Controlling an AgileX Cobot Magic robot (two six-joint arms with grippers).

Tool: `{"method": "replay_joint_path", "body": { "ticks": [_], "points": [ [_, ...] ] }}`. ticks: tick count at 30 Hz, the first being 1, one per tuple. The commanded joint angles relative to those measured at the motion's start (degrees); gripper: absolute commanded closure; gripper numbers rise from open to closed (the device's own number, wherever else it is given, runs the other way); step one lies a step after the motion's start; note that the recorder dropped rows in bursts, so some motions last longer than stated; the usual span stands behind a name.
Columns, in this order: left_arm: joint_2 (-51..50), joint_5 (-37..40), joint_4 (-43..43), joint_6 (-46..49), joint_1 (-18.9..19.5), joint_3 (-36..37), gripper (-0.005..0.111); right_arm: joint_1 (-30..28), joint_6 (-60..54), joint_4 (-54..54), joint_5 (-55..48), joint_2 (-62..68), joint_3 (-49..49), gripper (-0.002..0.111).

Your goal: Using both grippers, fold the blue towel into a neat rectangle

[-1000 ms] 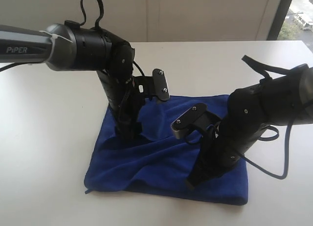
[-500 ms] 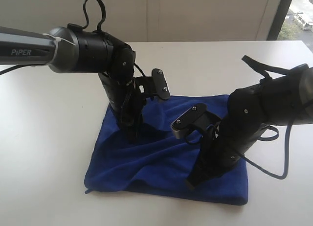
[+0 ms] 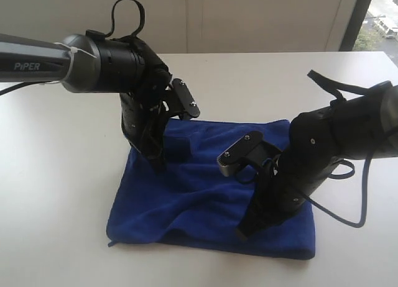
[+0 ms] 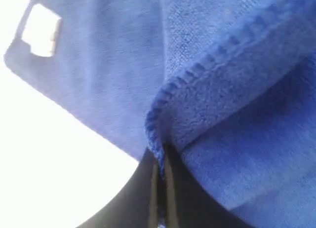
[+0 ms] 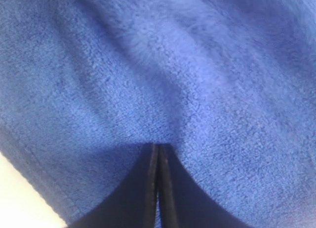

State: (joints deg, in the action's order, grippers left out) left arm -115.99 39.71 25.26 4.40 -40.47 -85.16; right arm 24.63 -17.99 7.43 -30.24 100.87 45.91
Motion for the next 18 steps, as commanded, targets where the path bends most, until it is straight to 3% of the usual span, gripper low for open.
{"method": "replay_joint_path", "body": {
  "ticks": [1, 6, 13, 18],
  "points": [
    [-0.1, 2.2, 2.8, -3.2, -0.2, -0.2, 0.107, -0.2, 0.3, 0.5, -5.7, 2.6, -2.1, 0.108],
    [-1.3, 2.0, 2.9, -3.4, -0.2, -0.2, 0.102, -0.2, 0.3, 0.5, -5.9, 2.6, -2.1, 0.108],
    [-2.0, 0.8, 3.0, -3.4, -0.2, -0.2, 0.056, -0.2, 0.3, 0.8, -6.3, 2.6, -2.1, 0.108],
    [-0.5, -0.2, 0.3, -3.4, -0.2, -1.9, 0.053, -0.2, 0.3, 0.9, -6.8, 2.6, -2.1, 0.108]
  ]
}}
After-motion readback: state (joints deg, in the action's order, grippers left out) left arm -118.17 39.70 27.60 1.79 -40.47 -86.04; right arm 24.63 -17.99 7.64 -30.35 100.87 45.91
